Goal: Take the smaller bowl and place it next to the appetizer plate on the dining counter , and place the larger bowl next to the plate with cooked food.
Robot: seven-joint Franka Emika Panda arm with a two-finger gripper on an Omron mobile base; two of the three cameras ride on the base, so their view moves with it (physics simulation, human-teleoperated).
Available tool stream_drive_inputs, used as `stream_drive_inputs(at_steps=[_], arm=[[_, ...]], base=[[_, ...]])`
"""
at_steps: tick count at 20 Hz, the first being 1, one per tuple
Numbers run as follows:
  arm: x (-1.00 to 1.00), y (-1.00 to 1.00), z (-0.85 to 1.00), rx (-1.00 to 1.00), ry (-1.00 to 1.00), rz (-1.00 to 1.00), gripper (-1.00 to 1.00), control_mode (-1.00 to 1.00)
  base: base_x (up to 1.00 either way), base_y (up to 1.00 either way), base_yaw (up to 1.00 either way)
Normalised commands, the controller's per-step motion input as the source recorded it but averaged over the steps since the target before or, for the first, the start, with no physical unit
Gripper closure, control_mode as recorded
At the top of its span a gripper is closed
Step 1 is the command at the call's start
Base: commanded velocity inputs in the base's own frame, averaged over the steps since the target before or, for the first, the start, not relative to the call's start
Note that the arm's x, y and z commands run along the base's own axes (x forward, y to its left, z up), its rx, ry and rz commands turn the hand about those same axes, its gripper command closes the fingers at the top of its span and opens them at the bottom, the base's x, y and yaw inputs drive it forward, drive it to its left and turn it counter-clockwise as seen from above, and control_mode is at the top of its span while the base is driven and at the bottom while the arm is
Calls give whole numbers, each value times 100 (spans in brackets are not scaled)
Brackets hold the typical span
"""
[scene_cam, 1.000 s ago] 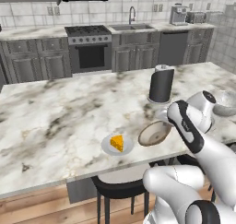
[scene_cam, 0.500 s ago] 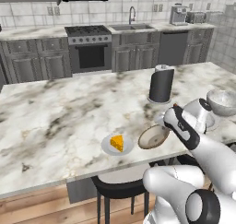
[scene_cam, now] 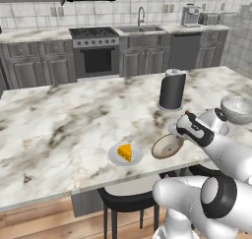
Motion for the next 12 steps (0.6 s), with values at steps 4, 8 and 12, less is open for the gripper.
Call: stream_drive_inputs(at_steps=[4, 8, 12], arm=[[25, -8, -20, 0, 0, 0, 100, -100], [27, 0, -26, -2, -4, 0, 100, -100], [33, 0, -34, -3, -10, 0, 100, -100]], base=[[0, 0, 0], [0, 0, 0], [0, 0, 0]])
